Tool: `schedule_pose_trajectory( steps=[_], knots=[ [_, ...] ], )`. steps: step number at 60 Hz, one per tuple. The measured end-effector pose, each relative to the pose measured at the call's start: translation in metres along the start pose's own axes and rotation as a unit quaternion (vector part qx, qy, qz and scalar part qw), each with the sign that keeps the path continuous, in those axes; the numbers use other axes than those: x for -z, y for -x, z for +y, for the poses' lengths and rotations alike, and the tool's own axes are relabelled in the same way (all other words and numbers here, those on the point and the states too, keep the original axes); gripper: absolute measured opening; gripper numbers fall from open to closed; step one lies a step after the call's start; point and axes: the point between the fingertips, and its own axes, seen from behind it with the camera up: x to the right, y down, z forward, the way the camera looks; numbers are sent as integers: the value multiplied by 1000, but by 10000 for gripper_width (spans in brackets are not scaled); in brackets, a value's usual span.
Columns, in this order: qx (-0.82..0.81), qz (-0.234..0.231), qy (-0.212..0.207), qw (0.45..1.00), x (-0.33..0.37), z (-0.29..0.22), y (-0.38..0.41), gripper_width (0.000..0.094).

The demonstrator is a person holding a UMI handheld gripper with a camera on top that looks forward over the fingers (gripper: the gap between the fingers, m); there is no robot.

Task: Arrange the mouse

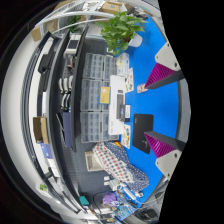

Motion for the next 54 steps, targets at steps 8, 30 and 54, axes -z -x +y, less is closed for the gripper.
schedule_pose_trajectory(
  steps=[8, 30, 54],
  knots=[
    [-3, -2, 15, 1000, -16, 38, -26, 863],
    [-10, 65, 123, 990, -115, 154, -119, 864],
    [-8, 72, 148, 986, -268, 147, -159, 842]
  ],
)
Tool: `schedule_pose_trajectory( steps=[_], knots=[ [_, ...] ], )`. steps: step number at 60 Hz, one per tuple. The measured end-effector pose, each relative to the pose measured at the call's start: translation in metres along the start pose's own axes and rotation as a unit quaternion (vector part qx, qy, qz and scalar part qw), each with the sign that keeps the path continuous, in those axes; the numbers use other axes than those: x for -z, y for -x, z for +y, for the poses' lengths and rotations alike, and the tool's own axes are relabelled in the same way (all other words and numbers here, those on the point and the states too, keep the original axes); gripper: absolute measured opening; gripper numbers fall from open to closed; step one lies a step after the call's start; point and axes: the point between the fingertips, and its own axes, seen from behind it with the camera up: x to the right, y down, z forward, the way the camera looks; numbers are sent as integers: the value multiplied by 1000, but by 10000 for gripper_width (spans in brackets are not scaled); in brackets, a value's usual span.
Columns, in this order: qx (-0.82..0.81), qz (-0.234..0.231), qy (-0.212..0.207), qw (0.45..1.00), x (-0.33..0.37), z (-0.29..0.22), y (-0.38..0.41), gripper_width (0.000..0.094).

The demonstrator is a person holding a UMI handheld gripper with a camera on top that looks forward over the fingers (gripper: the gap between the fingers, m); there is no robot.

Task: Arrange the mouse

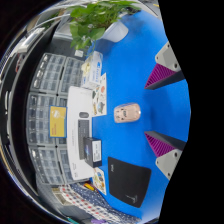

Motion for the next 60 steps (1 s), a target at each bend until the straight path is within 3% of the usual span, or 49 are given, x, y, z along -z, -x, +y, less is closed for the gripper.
schedule_pose_trajectory(
  steps=[14, 21, 25, 33, 43, 53, 60],
  knots=[
    [-10, -26, 14, 1000, -81, -41, 8, 768],
    [-16, -27, 27, 999, -105, -50, 7, 634],
    [-25, -42, 27, 998, -113, -54, 12, 488],
    [-9, -37, 24, 999, -114, -54, 13, 461],
    [-15, -31, 34, 999, -114, -53, 13, 315],
    [-32, -13, 50, 998, -108, -59, 15, 314],
    [-35, 12, 5, 999, -82, -110, 14, 312]
  ],
)
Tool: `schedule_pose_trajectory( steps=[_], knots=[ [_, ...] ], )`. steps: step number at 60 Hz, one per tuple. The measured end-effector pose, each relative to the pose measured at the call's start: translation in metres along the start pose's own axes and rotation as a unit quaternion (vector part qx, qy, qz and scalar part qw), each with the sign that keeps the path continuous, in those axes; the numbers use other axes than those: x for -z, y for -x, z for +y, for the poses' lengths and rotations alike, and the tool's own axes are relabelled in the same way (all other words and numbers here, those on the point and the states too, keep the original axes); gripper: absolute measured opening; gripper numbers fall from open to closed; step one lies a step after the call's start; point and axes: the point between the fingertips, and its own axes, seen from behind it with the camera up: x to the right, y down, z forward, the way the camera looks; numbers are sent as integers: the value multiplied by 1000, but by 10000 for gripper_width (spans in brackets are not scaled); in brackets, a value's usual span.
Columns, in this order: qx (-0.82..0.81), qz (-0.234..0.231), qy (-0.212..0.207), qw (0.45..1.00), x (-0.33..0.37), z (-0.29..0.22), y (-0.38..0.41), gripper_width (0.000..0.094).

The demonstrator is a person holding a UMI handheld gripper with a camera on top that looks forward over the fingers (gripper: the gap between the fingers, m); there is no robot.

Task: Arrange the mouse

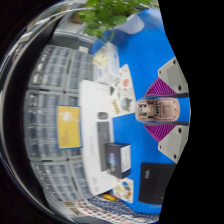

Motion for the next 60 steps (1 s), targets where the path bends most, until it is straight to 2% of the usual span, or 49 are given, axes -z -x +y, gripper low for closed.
schedule_pose_trajectory(
  steps=[10, 16, 22, 28, 38, 50, 60],
  knots=[
    [-3, 20, -91, 996, 74, -96, 30, 315],
    [1, 11, -136, 991, 121, -140, 72, 316],
    [10, -13, -160, 987, 153, -162, 125, 315],
    [29, -49, -165, 985, 162, -159, 189, 316],
    [53, -107, -115, 986, 133, -95, 277, 313],
    [61, -113, -19, 992, 65, 8, 303, 313],
    [68, -104, 23, 992, 26, 56, 299, 313]
  ],
)
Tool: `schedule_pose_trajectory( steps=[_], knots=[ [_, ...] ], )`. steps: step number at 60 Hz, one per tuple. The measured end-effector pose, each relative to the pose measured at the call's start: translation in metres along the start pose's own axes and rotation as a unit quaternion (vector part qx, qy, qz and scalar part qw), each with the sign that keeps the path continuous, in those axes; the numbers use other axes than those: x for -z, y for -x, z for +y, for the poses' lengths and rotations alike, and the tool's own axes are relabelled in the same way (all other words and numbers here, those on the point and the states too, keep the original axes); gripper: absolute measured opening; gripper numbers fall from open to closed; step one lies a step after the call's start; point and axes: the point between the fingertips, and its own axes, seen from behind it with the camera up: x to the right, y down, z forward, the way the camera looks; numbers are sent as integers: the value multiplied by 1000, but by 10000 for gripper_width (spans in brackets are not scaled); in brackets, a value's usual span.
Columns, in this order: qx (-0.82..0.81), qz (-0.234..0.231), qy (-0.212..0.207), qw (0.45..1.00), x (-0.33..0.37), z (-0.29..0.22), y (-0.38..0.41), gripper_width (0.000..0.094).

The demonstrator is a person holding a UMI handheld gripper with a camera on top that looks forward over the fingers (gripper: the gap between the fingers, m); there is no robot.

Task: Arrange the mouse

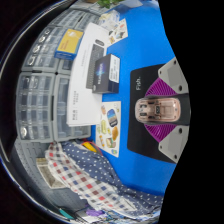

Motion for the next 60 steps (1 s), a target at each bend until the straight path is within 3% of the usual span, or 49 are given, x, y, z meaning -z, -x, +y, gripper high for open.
schedule_pose_trajectory(
  steps=[6, 11, 21, 25, 26, 29, 47, 60],
  knots=[
    [-10, 4, 23, 1000, -13, 25, -1, 356],
    [-2, 9, 3, 1000, -13, 23, -3, 346],
    [-14, 27, -1, 1000, -13, 21, -6, 465],
    [-19, 42, 4, 999, -10, 22, -13, 631],
    [-19, 46, 7, 999, -9, 22, -14, 723],
    [-21, 47, 10, 999, -2, 22, -15, 862],
    [-40, 27, -51, 998, 111, -8, -1, 843],
    [-31, 9, -90, 995, 207, 1, 12, 842]
  ],
)
